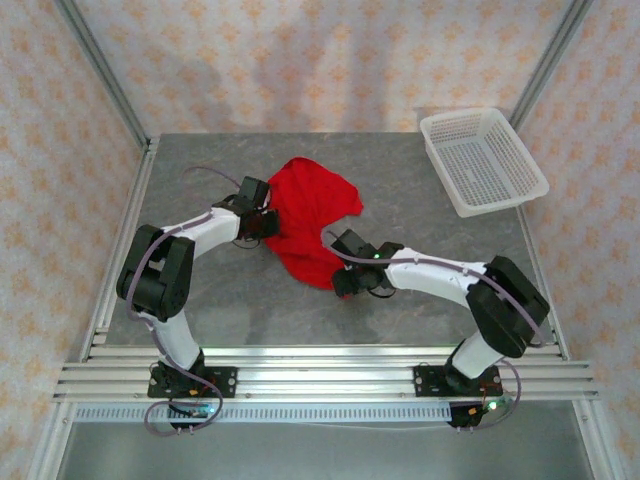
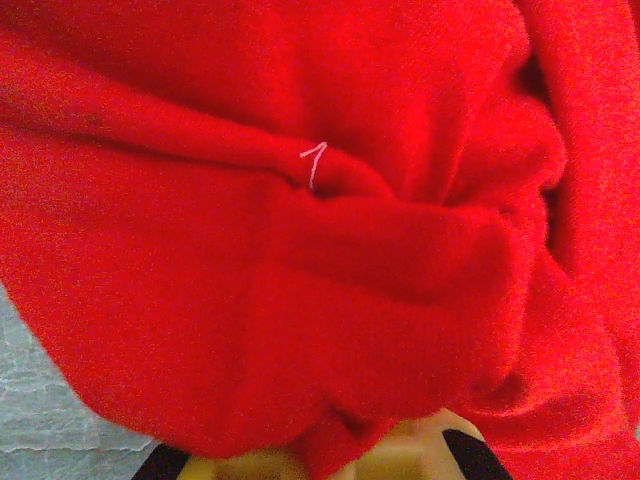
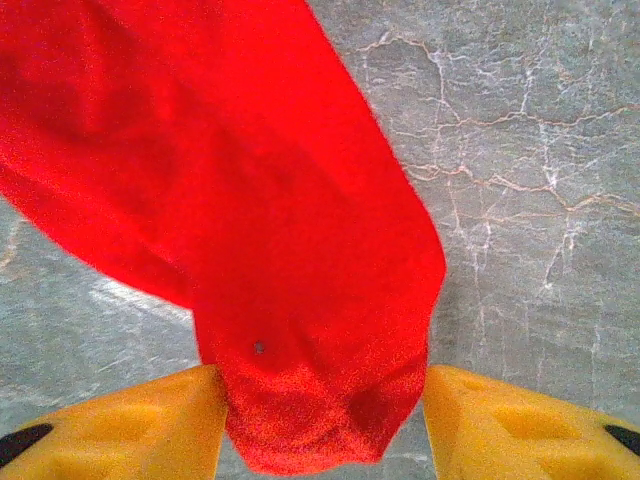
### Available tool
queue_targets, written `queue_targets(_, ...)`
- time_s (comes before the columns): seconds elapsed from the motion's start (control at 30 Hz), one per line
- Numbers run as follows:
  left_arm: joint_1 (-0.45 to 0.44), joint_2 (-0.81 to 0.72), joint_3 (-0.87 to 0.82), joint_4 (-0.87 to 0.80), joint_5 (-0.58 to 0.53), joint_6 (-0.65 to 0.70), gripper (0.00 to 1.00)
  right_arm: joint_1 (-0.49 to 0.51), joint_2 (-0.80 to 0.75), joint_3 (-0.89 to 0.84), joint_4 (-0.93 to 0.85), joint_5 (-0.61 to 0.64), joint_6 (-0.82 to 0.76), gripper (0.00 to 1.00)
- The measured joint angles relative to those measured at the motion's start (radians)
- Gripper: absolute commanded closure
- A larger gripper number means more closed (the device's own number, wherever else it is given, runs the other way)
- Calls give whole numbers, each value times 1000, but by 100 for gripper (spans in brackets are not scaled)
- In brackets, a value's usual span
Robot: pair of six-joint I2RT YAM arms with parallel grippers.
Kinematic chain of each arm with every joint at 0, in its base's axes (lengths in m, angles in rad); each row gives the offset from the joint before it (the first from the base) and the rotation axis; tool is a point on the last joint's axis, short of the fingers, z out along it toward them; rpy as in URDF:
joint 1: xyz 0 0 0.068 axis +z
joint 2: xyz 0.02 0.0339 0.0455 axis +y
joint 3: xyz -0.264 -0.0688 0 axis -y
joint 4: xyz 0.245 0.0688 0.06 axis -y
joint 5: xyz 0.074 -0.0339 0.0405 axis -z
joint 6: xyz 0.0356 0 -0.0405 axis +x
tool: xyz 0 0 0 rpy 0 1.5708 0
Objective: Fold the inside-out t-shirt
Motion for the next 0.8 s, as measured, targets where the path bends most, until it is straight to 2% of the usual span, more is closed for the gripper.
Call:
queue_targets(0.07, 0, 0, 0, 0, 0, 0, 100, -2, 27, 0, 5, -2, -11, 49)
queue_targets(0.27, 0, 0, 0, -3, 0, 14, 100, -2, 51, -10, 27, -29, -24, 66)
queue_targets(0.4, 0, 0, 0, -4, 0, 18, 100, -2, 38, -27, 40, -49, -18, 83)
queue_targets(0.6, 0, 0, 0, -11, 0, 19, 100, -2, -8, -42, 37, -61, -11, 84)
queue_targets(0.73, 0, 0, 0, -14, -1, 19, 100, -2, -66, -92, 48, -68, 2, 97)
queue_targets(0.8, 0, 0, 0, -18, -1, 19, 100, -2, -88, -114, 48, -69, 7, 100)
